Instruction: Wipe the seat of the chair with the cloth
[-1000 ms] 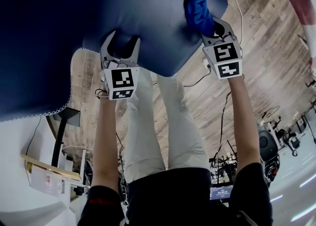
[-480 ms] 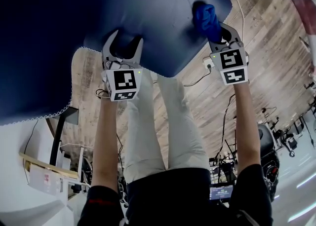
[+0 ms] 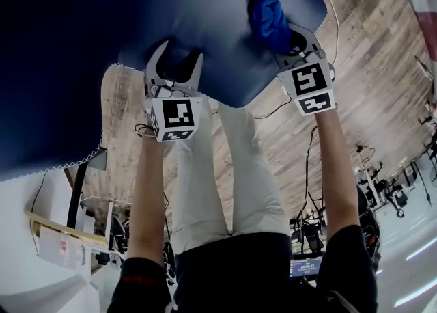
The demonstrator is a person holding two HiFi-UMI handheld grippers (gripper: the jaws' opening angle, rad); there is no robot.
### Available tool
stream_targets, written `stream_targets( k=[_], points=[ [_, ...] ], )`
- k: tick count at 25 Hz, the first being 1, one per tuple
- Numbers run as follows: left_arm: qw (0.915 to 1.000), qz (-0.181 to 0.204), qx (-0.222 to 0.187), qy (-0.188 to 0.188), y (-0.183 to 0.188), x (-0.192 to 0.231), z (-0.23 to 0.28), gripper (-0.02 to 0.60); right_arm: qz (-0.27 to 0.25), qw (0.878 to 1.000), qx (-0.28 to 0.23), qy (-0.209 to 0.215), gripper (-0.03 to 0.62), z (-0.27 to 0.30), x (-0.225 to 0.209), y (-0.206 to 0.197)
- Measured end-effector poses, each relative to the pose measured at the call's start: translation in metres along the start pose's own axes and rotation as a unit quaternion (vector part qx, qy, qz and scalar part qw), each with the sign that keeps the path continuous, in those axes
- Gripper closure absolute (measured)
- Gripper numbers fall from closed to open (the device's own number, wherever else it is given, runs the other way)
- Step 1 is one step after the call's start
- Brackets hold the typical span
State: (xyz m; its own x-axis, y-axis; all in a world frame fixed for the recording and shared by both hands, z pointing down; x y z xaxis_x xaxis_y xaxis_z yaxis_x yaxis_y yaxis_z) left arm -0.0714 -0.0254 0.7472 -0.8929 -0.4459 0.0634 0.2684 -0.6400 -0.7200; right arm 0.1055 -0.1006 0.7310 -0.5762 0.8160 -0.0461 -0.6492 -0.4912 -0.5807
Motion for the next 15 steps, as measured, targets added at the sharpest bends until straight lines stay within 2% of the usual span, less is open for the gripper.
stream_targets(
  k=[15],
  points=[
    [1.0, -0.001, -0.003, -0.004, 0.001, 0.0, 0.001, 0.301, -0.034, 0.998, -0.031, 0.046, 0.528, 0.066, 0.042, 0.086]
  ],
)
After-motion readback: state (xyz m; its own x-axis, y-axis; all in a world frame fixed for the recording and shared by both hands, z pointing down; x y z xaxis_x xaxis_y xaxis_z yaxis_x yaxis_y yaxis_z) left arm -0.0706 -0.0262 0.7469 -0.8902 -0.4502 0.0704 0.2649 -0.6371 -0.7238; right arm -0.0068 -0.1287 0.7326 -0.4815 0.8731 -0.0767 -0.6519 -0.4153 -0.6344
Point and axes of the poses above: the fingertips, and each gripper's own axes: z forward along the fingers, x to its left, y out of its top, the point moved 2 cm from there along -z, backward along the fingers, and after that the axes turned 5 degrees about -x, right-handed, at the moved point
